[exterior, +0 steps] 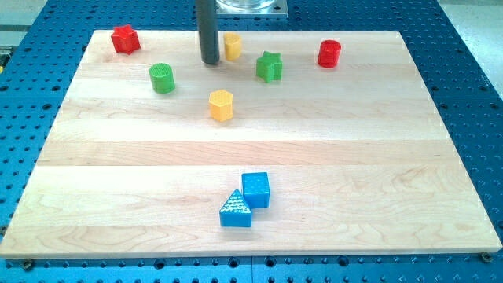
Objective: Move the yellow heart away from the yellow hexagon
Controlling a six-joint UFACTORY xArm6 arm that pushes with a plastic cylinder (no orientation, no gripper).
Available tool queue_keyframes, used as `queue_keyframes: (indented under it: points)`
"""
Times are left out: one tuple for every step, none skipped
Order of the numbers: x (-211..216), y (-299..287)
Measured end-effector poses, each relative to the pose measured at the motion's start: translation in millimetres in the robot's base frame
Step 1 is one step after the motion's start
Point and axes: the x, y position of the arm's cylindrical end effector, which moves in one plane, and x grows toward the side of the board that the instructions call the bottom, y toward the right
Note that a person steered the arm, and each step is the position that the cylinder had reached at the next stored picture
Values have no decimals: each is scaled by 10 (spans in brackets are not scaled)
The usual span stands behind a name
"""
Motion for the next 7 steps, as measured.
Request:
queue_keyframes:
  points:
    - [-114, 308]
    - [-108, 421]
    - [-5, 382]
    - [0, 252]
    - [0, 202]
    - [0, 202]
    - [395, 433]
